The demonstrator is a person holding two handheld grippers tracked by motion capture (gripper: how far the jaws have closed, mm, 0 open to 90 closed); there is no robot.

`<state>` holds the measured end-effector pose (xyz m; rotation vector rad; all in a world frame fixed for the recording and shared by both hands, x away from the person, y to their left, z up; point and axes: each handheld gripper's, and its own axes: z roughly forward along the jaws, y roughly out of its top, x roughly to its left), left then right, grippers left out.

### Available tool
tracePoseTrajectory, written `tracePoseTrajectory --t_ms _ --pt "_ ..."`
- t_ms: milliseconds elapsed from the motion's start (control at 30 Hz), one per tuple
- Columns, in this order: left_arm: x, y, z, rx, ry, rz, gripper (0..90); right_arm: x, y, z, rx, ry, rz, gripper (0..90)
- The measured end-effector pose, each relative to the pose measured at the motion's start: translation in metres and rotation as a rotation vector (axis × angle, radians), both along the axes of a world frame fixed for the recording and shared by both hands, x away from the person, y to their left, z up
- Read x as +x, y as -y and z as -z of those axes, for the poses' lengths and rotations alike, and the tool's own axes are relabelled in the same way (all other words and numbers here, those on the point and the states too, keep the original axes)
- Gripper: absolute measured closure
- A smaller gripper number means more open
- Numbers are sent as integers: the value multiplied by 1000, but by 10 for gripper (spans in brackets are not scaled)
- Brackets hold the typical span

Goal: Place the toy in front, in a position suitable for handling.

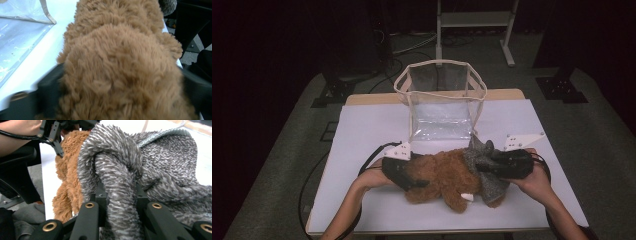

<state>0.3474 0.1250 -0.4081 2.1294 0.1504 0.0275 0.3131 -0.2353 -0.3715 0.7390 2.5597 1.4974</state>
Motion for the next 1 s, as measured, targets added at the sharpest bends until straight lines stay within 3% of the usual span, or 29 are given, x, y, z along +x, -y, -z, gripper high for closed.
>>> tracePoseTrajectory --t_ms 67,167,267,667,867,1000 --pt "-1 6 -4 -3 9 12 273 -1 6 -2 4 3 11 717" --pt "-1 15 -7 2 15 23 317 -2 19 -4 22 0 39 718" --pt "1 35 -10 28 40 44 319 -4 25 -5 23 1 50 718" --pt "8 101 -13 47 82 121 318 -17 77 -17 0 13 154 718" --pt "7 125 -15 55 97 143 318 -14 97 -27 8 20 189 719" --pt "7 126 -15 66 99 140 300 -11 96 -24 0 13 187 726"
